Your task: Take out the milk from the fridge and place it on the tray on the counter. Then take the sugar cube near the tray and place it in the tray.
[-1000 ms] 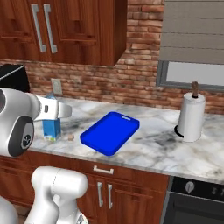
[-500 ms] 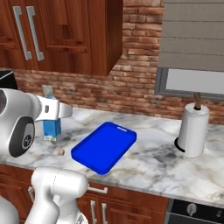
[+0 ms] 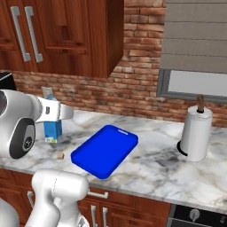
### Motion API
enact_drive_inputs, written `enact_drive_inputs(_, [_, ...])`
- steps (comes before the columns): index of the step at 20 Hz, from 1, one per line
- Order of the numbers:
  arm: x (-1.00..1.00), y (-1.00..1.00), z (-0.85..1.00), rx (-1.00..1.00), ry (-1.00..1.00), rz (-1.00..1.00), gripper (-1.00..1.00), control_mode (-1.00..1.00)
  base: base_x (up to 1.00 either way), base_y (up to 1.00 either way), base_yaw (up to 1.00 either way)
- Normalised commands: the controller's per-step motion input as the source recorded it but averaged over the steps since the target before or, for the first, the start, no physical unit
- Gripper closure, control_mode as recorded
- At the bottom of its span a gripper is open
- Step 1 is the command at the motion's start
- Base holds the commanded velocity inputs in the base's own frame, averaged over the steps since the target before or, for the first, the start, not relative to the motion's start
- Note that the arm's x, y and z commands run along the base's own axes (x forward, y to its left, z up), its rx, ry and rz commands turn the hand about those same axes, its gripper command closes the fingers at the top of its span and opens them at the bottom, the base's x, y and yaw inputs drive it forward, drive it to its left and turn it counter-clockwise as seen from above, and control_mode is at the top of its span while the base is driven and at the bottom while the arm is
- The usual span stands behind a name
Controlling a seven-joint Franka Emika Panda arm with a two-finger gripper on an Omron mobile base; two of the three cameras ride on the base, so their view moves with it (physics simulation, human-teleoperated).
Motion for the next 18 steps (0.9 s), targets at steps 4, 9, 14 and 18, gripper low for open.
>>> enact_drive_inputs(4, [0.0,0.0,0.0,0.0,0.0,0.0,1.0,1.0,-0.11,-0.14,-0.02])
enact_drive_inputs(9, [0.0,0.0,0.0,0.0,0.0,0.0,1.0,1.0,0.0,-0.02,-0.05])
enact_drive_inputs(14, [0.0,0.0,0.0,0.0,0.0,0.0,1.0,1.0,-0.12,-0.13,-0.08])
enact_drive_inputs(18, [0.0,0.0,0.0,0.0,0.0,0.0,1.0,1.0,-0.1,-0.06,-0.08])
